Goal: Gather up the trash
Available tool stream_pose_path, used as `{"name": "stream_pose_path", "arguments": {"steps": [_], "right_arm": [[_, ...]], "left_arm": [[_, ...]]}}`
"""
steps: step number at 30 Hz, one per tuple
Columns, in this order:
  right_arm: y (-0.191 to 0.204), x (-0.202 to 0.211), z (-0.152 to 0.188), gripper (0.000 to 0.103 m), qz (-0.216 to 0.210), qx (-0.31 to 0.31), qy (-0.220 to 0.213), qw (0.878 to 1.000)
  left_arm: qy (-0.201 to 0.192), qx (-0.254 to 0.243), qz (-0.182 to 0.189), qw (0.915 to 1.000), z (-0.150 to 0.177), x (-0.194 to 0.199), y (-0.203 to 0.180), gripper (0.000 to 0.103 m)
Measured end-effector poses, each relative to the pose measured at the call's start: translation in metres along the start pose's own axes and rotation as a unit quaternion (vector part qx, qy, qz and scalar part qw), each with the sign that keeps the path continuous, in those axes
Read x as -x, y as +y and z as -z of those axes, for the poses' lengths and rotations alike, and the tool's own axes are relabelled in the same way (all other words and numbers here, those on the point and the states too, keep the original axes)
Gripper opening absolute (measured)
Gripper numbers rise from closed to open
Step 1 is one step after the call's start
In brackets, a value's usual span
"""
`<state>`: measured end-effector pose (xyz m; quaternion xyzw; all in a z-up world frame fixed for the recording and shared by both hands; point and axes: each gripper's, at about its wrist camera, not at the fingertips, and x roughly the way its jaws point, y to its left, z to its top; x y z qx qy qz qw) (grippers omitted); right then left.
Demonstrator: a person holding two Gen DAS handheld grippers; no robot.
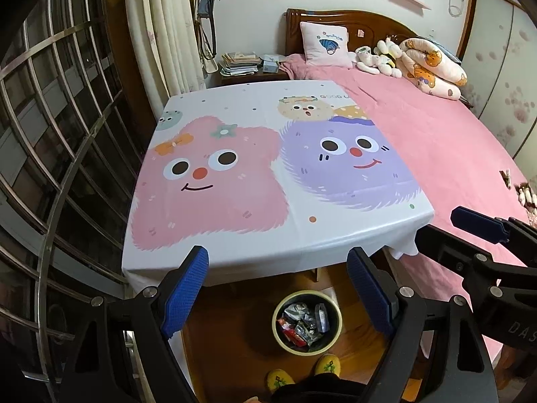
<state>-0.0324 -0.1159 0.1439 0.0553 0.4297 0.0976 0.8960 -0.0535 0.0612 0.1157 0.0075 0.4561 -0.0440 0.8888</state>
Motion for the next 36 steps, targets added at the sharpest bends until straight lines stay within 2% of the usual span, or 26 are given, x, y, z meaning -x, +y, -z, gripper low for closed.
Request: {"name": "stream_pose_path", "arguments": {"steps": [8, 36], "right_arm": [[-0.003, -0.003, -0.004, 0.063, 0.001, 0.001, -0.007, 1.0], [-0.002, -0.013, -0.006, 0.063, -0.002, 0.006, 0.002, 1.0]], "left_arm": [[-0.006, 0.002, 0.0, 1.0, -0.006, -0.001, 0.001, 0.086], [0.007, 0.009, -0.011, 0.9999, -0.008, -0.016, 0.007, 0.086]]}}
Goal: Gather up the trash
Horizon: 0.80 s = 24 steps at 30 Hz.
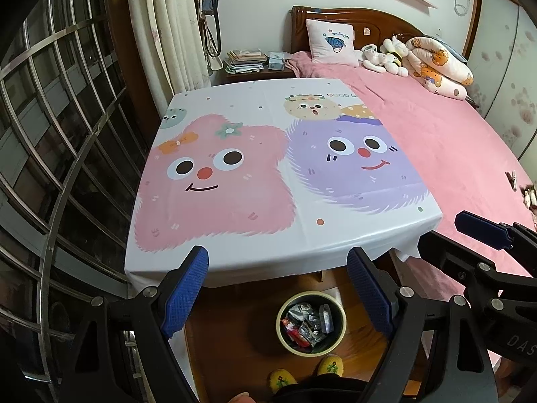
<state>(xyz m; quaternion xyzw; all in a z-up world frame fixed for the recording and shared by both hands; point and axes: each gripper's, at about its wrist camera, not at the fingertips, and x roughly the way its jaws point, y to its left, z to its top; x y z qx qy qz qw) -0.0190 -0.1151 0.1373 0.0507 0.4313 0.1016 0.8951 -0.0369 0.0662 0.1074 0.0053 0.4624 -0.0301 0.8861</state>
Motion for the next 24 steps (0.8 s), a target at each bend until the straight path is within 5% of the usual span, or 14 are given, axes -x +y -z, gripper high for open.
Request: {"name": "stream_pose_path", "arguments": {"steps": [24], "right_arm": [[0.008, -0.003, 0.008, 0.063, -0.004, -0.005, -0.001, 1.0]], "left_arm": [[0.0, -0.003, -0.002, 1.0, 0.004, -0.002, 0.007, 0.086]]}}
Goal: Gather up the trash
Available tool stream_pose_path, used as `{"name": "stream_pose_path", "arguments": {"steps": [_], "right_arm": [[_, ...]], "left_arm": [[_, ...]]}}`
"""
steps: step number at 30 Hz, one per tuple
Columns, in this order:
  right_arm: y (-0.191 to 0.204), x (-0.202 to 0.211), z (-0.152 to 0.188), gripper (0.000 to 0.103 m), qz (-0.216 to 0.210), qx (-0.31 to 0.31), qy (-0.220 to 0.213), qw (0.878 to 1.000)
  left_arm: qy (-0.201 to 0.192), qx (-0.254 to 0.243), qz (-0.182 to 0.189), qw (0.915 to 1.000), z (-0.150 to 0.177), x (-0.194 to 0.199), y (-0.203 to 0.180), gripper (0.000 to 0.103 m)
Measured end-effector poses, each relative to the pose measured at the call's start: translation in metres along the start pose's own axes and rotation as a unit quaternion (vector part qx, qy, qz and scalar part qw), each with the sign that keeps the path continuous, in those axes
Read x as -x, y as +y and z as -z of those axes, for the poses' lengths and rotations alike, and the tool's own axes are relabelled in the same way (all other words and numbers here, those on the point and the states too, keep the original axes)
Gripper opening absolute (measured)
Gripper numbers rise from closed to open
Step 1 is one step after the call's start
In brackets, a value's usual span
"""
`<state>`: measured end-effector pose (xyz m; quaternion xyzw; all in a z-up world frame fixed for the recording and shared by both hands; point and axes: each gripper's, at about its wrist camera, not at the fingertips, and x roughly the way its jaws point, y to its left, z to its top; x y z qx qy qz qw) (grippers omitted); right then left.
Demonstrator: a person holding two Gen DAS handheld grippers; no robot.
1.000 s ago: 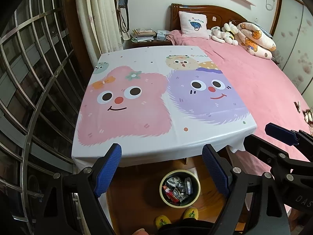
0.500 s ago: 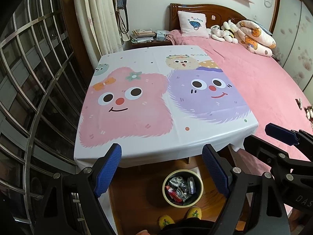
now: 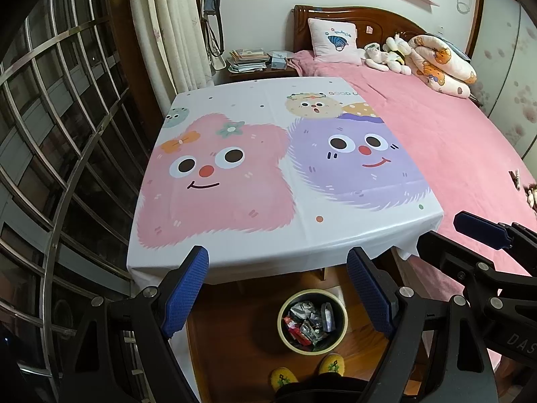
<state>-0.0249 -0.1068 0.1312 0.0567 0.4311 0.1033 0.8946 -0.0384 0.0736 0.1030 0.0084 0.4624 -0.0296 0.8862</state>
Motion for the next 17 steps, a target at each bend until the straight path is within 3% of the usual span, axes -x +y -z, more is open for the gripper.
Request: {"name": "stream_pose_path", "arguments": {"steps": [17], "right_arm": [[-0.006, -0.004, 0.0, 0.063, -0.018, 0.007, 0.002, 1.0]], "left_arm": [[0.001, 0.007, -0.013, 0.9999, 0.0, -0.01, 0.022, 0.086]]}}
